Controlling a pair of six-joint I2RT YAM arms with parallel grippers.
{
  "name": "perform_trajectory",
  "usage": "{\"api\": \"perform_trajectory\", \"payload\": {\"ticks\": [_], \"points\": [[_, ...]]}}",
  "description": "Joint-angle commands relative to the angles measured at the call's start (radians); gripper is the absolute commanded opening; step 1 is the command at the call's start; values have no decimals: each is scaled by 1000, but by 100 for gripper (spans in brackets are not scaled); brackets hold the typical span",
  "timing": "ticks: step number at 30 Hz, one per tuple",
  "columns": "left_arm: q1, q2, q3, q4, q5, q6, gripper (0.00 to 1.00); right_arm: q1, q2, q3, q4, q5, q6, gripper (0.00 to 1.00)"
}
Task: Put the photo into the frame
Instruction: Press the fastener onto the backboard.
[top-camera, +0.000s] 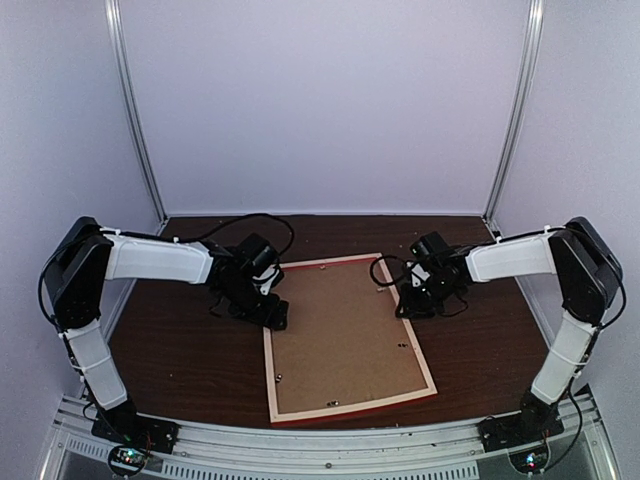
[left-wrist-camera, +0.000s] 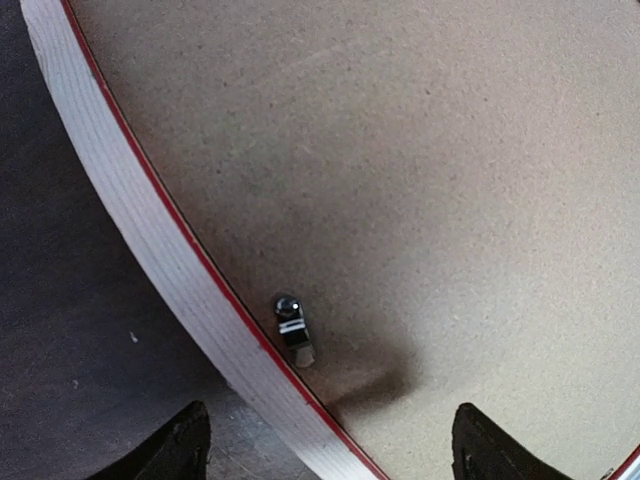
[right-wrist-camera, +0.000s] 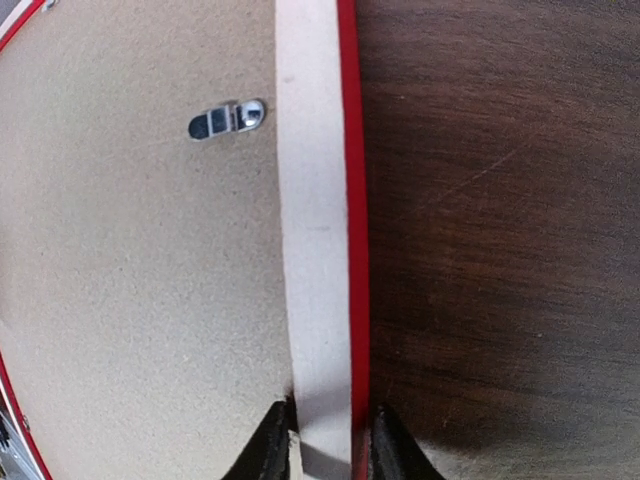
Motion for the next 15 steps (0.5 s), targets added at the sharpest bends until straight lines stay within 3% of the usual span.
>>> {"api": "perform_trajectory", "payload": {"ticks": [1, 7, 15], "points": [[13, 11, 38, -2, -36, 20, 86, 3, 4, -38, 39, 44, 27, 25], [49, 19, 71, -24, -27, 37, 92, 14, -17, -94, 95, 76, 84, 17], [110, 57, 120, -54, 26, 88, 92, 32, -79, -193, 171, 113, 178, 7]]}}
